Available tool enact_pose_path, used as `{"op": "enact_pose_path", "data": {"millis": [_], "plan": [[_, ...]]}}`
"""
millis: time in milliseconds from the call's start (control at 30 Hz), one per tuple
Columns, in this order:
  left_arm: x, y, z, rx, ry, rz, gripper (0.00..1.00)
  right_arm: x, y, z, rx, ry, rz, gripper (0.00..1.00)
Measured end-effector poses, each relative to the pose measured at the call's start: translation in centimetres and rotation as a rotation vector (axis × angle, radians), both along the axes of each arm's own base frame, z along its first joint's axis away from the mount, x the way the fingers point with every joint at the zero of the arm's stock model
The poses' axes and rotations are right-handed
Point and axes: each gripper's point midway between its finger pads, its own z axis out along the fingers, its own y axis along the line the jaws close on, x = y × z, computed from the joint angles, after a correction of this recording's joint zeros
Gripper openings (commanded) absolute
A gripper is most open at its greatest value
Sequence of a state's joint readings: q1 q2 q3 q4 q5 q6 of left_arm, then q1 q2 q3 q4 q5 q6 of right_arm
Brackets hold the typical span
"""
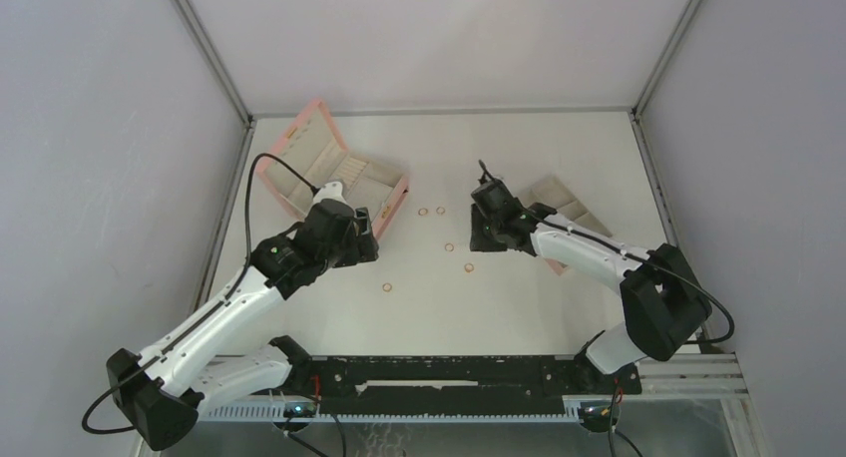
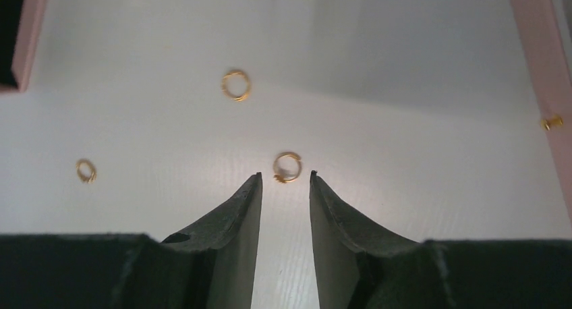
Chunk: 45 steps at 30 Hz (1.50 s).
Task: Organize the mixed jewelry
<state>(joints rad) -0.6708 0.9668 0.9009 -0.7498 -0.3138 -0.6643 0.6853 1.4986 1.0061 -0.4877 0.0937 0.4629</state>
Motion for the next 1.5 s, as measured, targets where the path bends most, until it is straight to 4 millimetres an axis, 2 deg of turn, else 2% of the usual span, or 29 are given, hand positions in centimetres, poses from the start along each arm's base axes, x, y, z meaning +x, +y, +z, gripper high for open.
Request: {"op": "enact_pose_path", "data": {"millis": [167,400,600,733,900,1067,1200,1333,1500], "plan": [[0.0,-0.1,0.0,-0.002,0.002,-0.003,0.79,-0.4,-2.1,-2.6,-0.003,0.083,-0.181,0.43],[0.0,-0.1,0.0,-0.003,0.002,-0.004,0.79,-1.2,-1.9,-5.3,-0.039,0.162,-0.186,0.43],[-0.1,-0.2,0.0,-0.008,0.004,-0.009,0.79,-1.5,-1.3,-6.6,-0.039,0.200,-0.159,0.42],[-0.1,-0.3,0.0,-0.011,0.004,-0.011,0.79,-1.7,-0.9,-7.1,-0.043,0.212,-0.130,0.42],[-0.1,-0.3,0.0,-0.012,0.003,-0.011,0.79,-1.0,0.5,-7.1,-0.050,0.202,-0.050,0.39],[-0.2,-0.2,-0.2,-0.012,0.004,-0.010,0.79,-0.3,2.1,-7.1,-0.103,0.165,0.109,0.35],[-0.5,0.0,-0.2,-0.015,0.001,-0.009,0.79,-1.5,3.1,-7.2,-0.184,0.134,0.270,0.36],[-0.5,0.0,0.0,-0.021,-0.007,-0.009,0.79,-2.6,3.0,-7.2,-0.262,0.116,0.367,0.37],[-0.5,-0.1,0.0,-0.026,-0.002,-0.016,0.79,-2.7,2.1,-6.9,-0.306,0.114,0.375,0.36]]}}
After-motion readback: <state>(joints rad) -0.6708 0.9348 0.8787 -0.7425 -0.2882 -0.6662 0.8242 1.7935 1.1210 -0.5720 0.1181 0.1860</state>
